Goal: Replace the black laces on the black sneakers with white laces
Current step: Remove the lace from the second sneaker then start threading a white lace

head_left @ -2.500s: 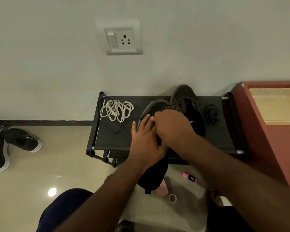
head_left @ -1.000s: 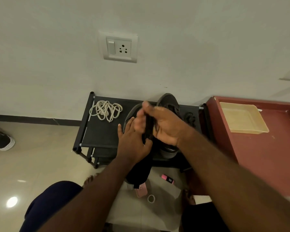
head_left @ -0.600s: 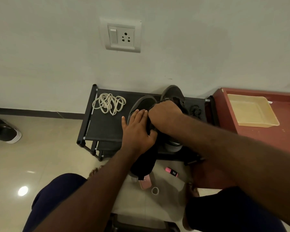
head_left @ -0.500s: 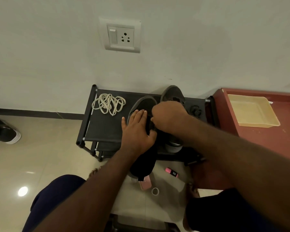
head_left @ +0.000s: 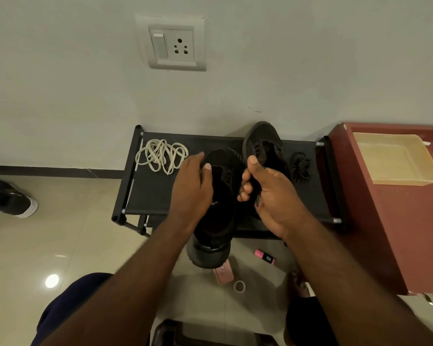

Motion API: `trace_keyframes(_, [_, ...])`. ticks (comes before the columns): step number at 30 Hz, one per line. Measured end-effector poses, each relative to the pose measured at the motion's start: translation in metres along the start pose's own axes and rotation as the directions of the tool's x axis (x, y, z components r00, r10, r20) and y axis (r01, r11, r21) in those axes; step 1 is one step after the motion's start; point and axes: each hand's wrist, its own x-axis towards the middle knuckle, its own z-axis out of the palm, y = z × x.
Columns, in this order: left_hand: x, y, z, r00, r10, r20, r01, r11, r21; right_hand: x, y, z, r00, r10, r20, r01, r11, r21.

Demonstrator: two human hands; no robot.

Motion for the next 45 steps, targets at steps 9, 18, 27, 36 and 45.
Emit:
trace_keyframes(9, [-0.01, 0.062, -0.005, 0.936, 0.005, 0.352, 0.191, 0.833, -0.52, 0.017, -0.011, -0.004, 0.972, 0.064, 0.226, -0.087, 0.992, 0.093])
trace_keyframes(18, [-0.009, 0.076, 0.0, 0.81, 0.016, 0.586, 0.318, 0.827, -0.463, 0.013, -0.022, -0.025, 0.969, 0.129, 0.209, -0.14, 0.989, 0.038])
trace_keyframes(27, [-0.032, 0.089, 0.021, 0.916, 0.045, 0.398, 0.185, 0.832, -0.522, 0.003, -0.031, -0.041, 0.937, 0.225, 0.267, -0.253, 0.964, 0.076])
trace_keyframes(36, [-0.04, 0.102, 0.052, 0.957, -0.01, 0.289, 0.111, 0.936, -0.335, -0.008, -0.034, -0.063, 0.967, 0.24, 0.084, -0.247, 0.965, 0.089])
trace_keyframes(45, [-0.037, 0.114, 0.068, 0.954, 0.077, 0.291, -0.042, 0.991, -0.125, -0.012, -0.033, -0.077, 0.98, 0.172, -0.103, -0.162, 0.981, 0.104])
